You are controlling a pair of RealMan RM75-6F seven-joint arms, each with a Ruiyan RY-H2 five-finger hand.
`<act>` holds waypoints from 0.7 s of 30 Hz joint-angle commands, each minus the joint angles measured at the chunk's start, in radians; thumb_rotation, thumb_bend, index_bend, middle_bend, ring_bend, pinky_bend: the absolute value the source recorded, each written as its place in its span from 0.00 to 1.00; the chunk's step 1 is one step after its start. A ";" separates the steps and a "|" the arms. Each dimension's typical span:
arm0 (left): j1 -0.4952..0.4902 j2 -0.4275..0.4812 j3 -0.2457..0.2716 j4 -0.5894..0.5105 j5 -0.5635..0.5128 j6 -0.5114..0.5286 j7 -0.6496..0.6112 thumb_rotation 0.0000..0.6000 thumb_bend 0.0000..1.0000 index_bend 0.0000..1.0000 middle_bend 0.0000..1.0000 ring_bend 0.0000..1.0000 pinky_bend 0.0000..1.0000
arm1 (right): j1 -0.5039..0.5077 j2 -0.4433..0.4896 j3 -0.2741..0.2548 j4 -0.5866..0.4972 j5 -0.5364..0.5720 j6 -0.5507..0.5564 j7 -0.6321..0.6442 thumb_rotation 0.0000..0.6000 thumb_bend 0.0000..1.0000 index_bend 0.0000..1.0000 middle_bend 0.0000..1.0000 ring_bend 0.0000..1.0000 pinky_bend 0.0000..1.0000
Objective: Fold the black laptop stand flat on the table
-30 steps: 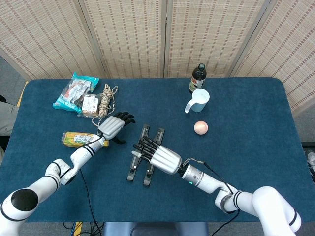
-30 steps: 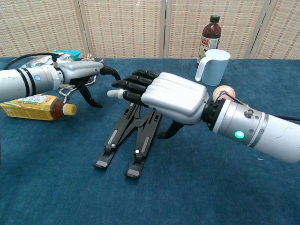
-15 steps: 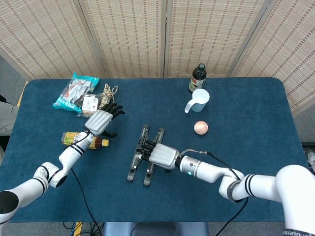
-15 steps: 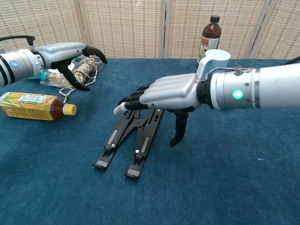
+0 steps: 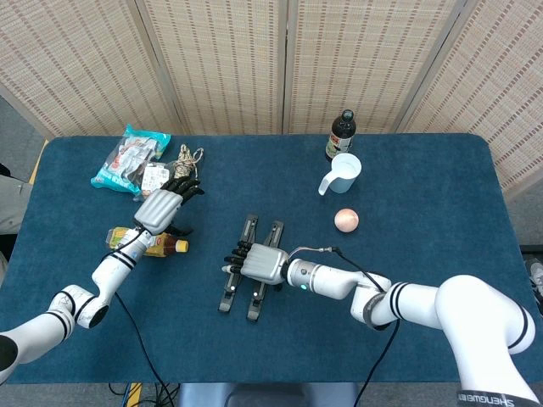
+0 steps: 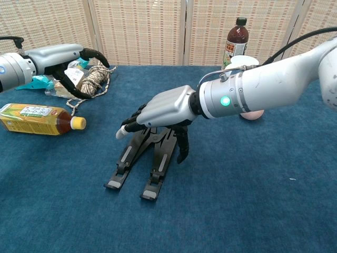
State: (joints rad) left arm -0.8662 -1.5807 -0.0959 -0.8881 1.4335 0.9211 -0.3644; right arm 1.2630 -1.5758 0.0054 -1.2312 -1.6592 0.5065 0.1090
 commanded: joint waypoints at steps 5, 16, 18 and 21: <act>0.010 0.006 0.003 0.002 0.004 -0.003 -0.006 1.00 0.13 0.19 0.10 0.05 0.08 | 0.025 -0.024 -0.032 0.039 -0.026 -0.005 0.030 1.00 0.00 0.00 0.00 0.00 0.00; 0.021 0.006 0.002 0.000 0.008 0.001 -0.009 1.00 0.13 0.19 0.10 0.05 0.08 | 0.046 -0.054 -0.039 0.087 -0.014 -0.012 0.052 1.00 0.02 0.00 0.04 0.00 0.00; 0.022 0.006 0.002 0.002 0.008 0.000 -0.009 1.00 0.13 0.19 0.10 0.05 0.08 | 0.049 -0.058 -0.041 0.095 -0.014 -0.011 0.054 1.00 0.02 0.00 0.06 0.00 0.00; 0.023 0.005 0.001 0.004 0.009 -0.003 -0.010 1.00 0.13 0.19 0.10 0.05 0.08 | 0.050 -0.066 -0.042 0.109 -0.011 -0.006 0.059 1.00 0.02 0.00 0.10 0.00 0.00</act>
State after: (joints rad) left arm -0.8432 -1.5757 -0.0947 -0.8840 1.4424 0.9185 -0.3750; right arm 1.3127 -1.6395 -0.0360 -1.1253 -1.6717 0.4991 0.1659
